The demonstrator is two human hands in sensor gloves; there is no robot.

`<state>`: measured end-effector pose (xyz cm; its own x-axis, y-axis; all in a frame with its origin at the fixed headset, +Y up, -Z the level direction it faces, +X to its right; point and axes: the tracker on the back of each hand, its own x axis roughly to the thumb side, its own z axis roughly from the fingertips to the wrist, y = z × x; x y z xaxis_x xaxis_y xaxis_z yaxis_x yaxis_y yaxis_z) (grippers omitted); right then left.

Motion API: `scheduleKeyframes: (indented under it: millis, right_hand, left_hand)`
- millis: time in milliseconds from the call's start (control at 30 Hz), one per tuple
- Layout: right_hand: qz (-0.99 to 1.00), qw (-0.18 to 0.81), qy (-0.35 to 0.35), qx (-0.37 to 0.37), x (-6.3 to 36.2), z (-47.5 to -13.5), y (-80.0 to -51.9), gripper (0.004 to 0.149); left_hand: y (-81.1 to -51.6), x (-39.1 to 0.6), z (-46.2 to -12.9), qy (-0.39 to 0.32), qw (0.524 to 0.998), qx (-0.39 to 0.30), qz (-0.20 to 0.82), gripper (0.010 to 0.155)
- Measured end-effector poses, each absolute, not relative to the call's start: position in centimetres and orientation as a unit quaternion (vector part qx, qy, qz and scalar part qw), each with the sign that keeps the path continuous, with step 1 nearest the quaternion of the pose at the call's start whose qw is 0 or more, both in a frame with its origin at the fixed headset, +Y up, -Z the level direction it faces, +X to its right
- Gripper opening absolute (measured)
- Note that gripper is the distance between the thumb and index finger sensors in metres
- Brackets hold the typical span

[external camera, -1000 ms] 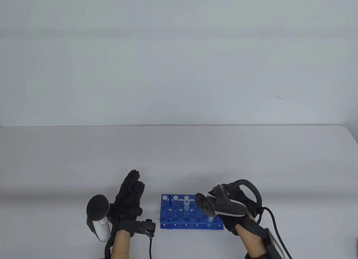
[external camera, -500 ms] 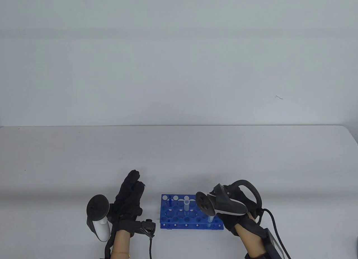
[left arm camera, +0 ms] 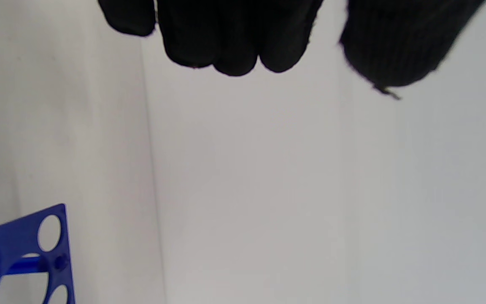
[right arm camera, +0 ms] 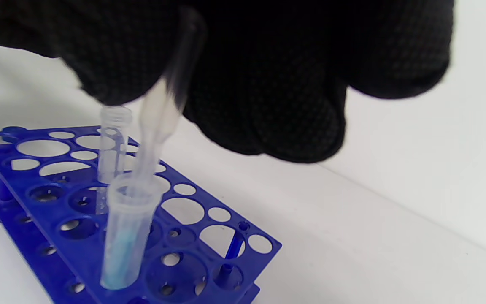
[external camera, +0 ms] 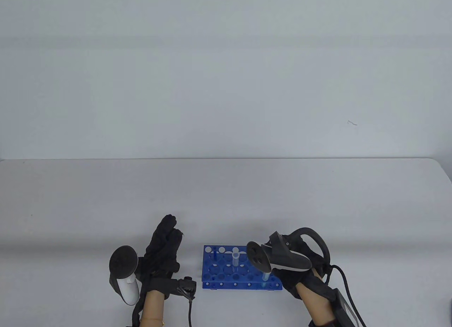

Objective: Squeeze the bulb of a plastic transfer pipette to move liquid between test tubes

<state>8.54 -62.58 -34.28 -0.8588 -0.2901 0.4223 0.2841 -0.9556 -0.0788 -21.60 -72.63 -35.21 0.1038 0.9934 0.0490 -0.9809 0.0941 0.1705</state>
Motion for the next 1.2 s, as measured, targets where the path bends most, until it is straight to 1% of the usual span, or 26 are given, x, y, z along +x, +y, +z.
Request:
scheduleKeyframes:
  millis: [133,233,367,667,800,1000,1200]
  right_hand:
    - [-0.965,0.147,0.007,-0.219,8.6,-34.3,-62.5,0.048]
    - [-0.967,0.137,0.009,-0.216,8.9,-34.2,-62.0,0.047]
    - [-0.971,0.118,0.029,-0.208,9.6,-33.6,-60.3,0.047]
    - [-0.976,0.070,0.090,-0.187,12.0,-31.6,-55.5,0.047]
    - [-0.975,0.049,0.108,-0.187,12.3,-30.8,-54.0,0.047]
    - [-0.967,0.026,0.145,-0.208,10.8,-30.3,-52.8,0.046]
    - [-0.963,0.027,0.159,-0.216,7.6,-31.8,-53.2,0.046]
  left_hand:
    - [-72.6,-21.6,-35.2,0.039,0.739,0.080,0.668,0.077]
    - [-72.6,-21.6,-35.2,0.039,0.738,0.080,0.669,0.077]
    - [-72.6,-21.6,-35.2,0.039,0.739,0.080,0.668,0.077]
    - [-72.6,-21.7,-35.2,0.038,0.739,0.080,0.668,0.077]
    - [-72.6,-21.7,-35.3,0.038,0.739,0.079,0.668,0.077]
    - [-72.5,-21.8,-35.3,0.035,0.739,0.079,0.668,0.077]
    - [-72.5,-21.8,-35.3,0.035,0.736,0.078,0.671,0.077]
